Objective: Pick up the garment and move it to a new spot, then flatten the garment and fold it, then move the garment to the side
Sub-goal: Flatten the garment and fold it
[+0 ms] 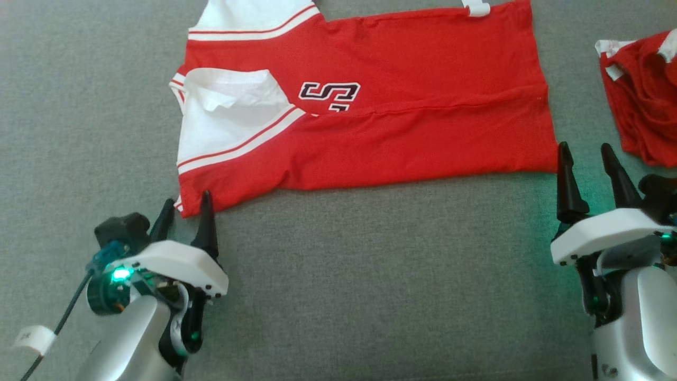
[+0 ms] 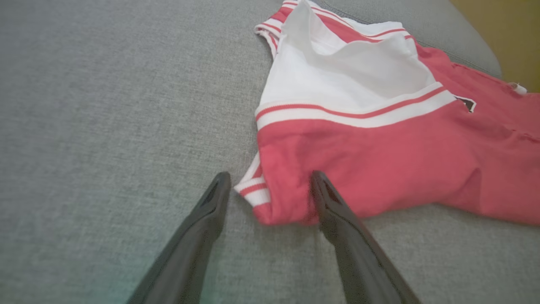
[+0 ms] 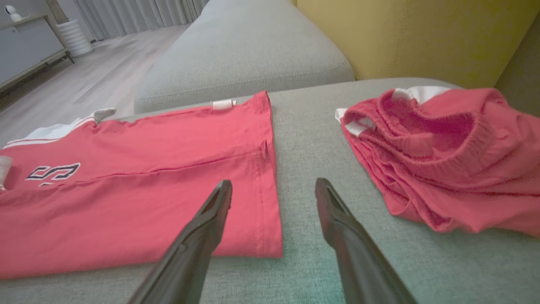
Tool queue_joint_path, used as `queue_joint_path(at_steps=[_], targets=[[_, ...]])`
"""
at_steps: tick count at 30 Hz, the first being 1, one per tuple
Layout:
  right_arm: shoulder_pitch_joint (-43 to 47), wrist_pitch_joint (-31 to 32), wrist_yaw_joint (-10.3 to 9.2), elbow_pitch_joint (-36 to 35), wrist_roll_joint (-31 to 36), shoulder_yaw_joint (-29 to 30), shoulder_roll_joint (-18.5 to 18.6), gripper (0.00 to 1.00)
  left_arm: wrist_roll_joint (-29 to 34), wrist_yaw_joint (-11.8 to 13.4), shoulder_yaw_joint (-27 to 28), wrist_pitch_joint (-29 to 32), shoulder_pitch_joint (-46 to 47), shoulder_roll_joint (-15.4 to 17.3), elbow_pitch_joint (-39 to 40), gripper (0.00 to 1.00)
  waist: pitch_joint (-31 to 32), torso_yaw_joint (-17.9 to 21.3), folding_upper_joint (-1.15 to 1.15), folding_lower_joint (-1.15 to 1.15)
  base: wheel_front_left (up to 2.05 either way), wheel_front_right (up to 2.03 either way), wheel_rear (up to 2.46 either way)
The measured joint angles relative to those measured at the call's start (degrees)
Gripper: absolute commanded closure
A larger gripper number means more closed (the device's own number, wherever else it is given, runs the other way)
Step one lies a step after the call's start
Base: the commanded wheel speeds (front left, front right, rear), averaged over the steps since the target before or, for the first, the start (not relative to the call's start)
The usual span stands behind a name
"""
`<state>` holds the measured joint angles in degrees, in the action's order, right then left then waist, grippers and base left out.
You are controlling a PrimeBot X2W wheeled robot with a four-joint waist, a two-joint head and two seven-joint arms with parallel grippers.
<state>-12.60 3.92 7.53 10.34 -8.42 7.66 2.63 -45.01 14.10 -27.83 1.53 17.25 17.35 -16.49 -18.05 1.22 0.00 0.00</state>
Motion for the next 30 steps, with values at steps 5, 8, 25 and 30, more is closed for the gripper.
queue_joint_path(at_steps=[5,8,25,30], targets=[[-1.94,0.81,0.00,2.93,0.02,0.23,0.00,0.00,-0.38,-0.55,-0.11,-0.05,1.08,-0.14,-0.15,1.00,-0.86,0.24,0.00,0.00,0.00,0.00,0.00],[-3.26,1.90,0.00,5.73,0.30,0.41,0.00,0.00,-0.32,-0.55,-0.14,-1.02,1.15,-0.37,-0.01,1.00,-1.11,0.13,0.00,0.00,0.00,0.00,0.00],[-10.29,0.29,0.00,20.93,-3.59,0.18,0.03,1.00,1.31,0.05,-0.07,-4.89,0.75,0.58,6.88,1.00,1.00,-1.76,0.00,0.00,0.00,0.00,0.00],[-9.92,-0.56,0.00,19.19,-2.54,1.62,0.02,1.00,1.86,0.48,-0.24,-4.59,-1.34,2.12,10.34,1.00,3.16,-1.94,0.00,0.00,0.00,0.00,0.00]])
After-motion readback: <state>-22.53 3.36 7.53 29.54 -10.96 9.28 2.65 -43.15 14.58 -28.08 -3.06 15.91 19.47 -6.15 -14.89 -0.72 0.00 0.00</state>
